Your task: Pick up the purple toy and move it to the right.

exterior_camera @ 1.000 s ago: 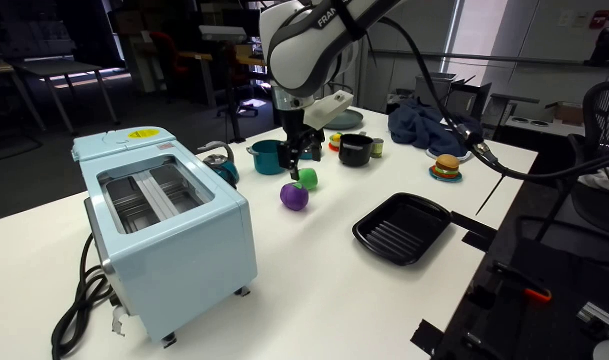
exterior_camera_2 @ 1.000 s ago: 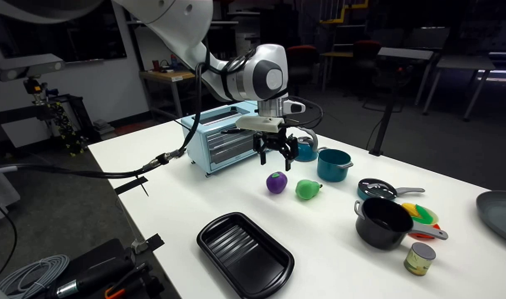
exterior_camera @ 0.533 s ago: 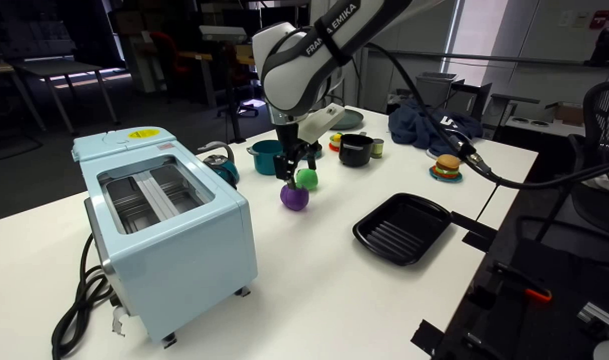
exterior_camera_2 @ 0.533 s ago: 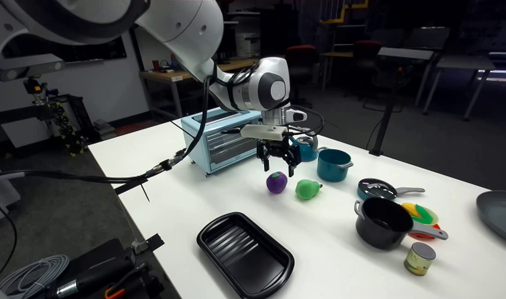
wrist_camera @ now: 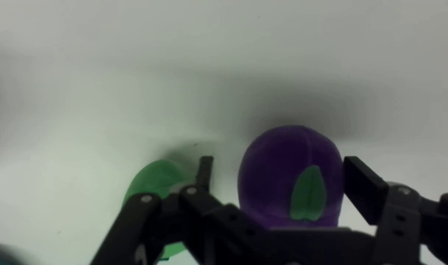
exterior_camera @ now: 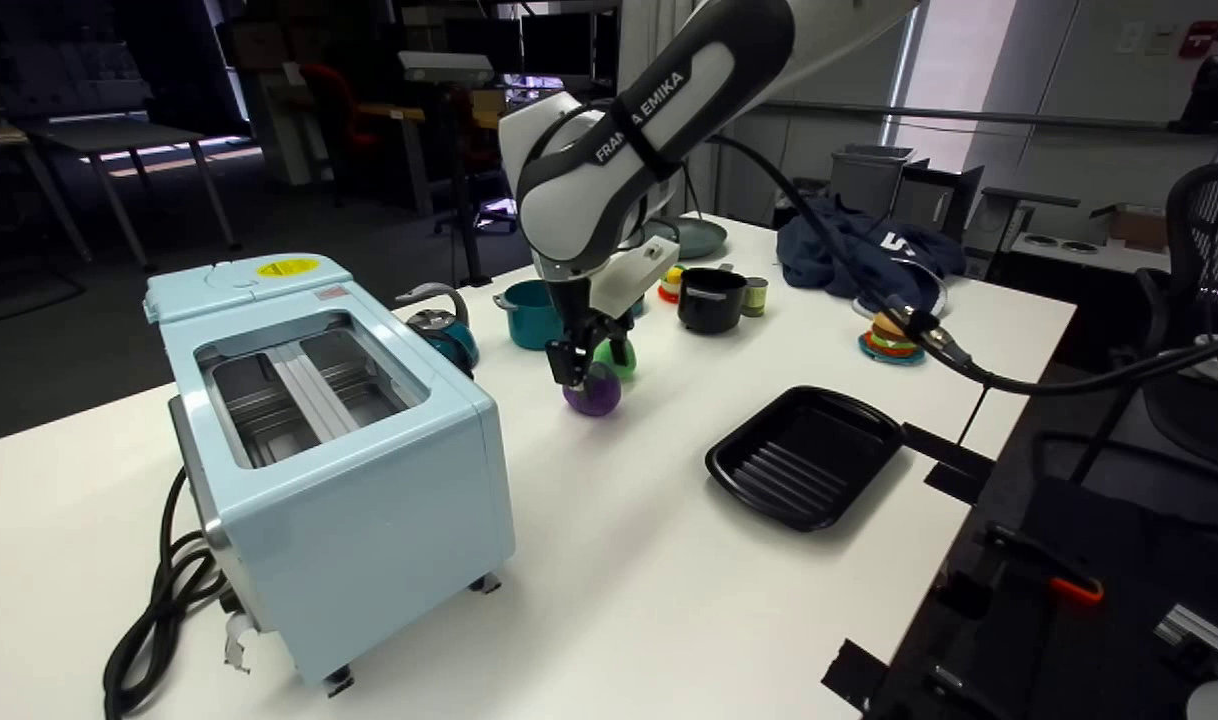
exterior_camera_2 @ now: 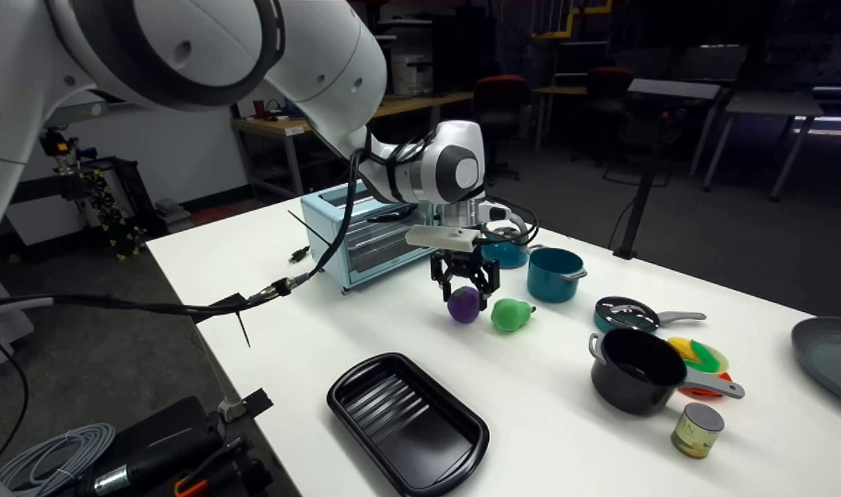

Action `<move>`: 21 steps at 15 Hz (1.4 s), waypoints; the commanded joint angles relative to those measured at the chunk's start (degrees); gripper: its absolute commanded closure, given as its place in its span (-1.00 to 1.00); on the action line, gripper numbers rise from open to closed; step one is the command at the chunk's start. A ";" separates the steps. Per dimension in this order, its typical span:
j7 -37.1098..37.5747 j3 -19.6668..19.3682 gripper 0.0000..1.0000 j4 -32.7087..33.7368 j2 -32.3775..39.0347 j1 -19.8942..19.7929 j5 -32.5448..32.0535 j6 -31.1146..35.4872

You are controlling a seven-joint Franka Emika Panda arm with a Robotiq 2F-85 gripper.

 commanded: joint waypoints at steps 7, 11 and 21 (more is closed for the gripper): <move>0.95 -1.04 0.70 0.14 -2.74 0.85 1.44 -0.81; 1.92 -2.16 0.92 -1.53 -9.45 -0.03 1.95 -1.26; 11.40 -9.16 0.89 -2.82 -20.27 -4.32 1.08 -4.51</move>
